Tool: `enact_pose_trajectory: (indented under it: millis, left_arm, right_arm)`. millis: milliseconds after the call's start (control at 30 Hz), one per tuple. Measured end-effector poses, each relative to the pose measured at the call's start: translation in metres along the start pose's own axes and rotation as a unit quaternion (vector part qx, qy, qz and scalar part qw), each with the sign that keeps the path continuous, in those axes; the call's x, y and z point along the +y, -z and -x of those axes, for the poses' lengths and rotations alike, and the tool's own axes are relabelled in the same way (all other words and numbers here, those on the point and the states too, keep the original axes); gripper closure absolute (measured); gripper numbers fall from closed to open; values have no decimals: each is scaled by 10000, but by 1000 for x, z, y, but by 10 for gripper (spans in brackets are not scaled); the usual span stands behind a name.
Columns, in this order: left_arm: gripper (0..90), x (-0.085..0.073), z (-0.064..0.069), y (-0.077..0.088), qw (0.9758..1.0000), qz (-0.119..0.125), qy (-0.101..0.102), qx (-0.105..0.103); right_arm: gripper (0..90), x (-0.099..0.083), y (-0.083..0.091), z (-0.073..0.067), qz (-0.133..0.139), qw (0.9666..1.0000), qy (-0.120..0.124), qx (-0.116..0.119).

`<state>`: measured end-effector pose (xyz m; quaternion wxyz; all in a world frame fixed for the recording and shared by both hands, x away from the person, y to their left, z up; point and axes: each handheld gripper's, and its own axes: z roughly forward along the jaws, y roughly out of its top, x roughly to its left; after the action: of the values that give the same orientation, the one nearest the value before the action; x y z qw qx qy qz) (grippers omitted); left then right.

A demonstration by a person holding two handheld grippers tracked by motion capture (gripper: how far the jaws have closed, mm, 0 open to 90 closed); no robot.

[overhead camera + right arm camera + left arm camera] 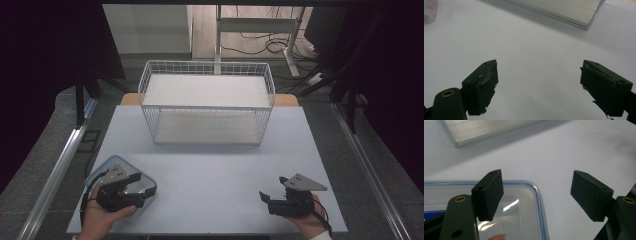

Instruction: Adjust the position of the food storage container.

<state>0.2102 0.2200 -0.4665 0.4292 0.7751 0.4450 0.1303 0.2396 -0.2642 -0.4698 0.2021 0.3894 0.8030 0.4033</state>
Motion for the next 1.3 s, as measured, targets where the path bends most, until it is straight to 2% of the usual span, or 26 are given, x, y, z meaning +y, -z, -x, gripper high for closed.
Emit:
enact_pose_trajectory:
  millis: [167, 300, 433, 533, 700, 767, 1000, 1167, 1300]
  left_arm:
    - [260, 1, 1, 1, 10000, 18, -16, -13]
    - [262, 3, 1, 5, 9999, 79, -80, -14]
    - [265, 4, 0, 8, 9999, 122, -51, -6]
    - [264, 11, -4, 15, 9999, 88, 30, -77]
    - [264, 19, -6, 28, 9999, 136, -12, -18]
    - [264, 19, -8, 34, 9999, 106, -32, 38]
    - [281, 9, -28, 51, 9996, -34, 169, 220]
    - [371, 2, -36, 65, 9995, -207, 118, 228]
    - [501, -14, -38, 75, 9987, -470, 119, 142]
  right_arm:
    - [172, 1, 3, -1, 41, 10000, -15, 4]
    - [197, 4, 3, -3, 44, 9996, -86, 252]
    - [197, 4, 3, -4, 5, 9996, -93, 263]
    - [197, 4, 3, -3, -27, 9996, -125, 259]
    - [197, 5, 5, -5, -44, 9996, -44, 259]
    - [197, 5, 4, -5, -81, 9996, -15, 252]
    - [197, 3, -1, -5, -280, 9994, 28, 189]
    - [197, 2, -3, -6, -383, 9991, 118, 128]
    - [197, 2, -3, -7, -392, 9990, 130, 156]
